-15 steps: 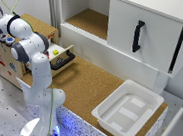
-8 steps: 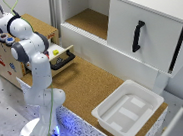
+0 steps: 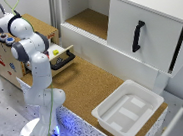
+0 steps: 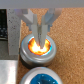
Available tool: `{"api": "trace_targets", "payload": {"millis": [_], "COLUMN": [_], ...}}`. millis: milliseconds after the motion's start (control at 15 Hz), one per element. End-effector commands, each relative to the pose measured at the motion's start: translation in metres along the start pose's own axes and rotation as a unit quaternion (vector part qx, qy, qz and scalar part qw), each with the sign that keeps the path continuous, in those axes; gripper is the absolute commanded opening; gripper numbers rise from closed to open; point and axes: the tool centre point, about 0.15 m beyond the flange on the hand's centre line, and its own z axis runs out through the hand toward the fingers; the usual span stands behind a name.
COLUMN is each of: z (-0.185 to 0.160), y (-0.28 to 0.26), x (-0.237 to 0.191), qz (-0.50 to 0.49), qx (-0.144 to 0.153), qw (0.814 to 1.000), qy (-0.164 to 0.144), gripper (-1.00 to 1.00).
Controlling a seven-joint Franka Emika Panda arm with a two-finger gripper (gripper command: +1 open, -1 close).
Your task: Push down the red button to turn on the red light
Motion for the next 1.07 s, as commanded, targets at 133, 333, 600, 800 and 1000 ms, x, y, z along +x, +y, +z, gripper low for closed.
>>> {"api": "trace_targets", "payload": {"millis": [133, 333, 600, 800, 1000], "z": [0.022, 0.016, -0.018, -0.046, -0.058], "y": [0.001, 0.003, 0.018, 0.029, 0.032], "x": [0.041, 0.042, 0.039, 0.031, 0.026], "qz": [-0.012, -0.013, 0.004, 0.003, 0.012], "qx": [0.029, 0.023, -0.005, -0.021, -0.029], "qw": [0.994, 0.995, 0.997, 0.997, 0.997], "qy": [-0.102, -0.100, -0.080, -0.074, -0.071], "gripper": [-1.00, -1.00, -1.00, -1.00, 1.00]}}
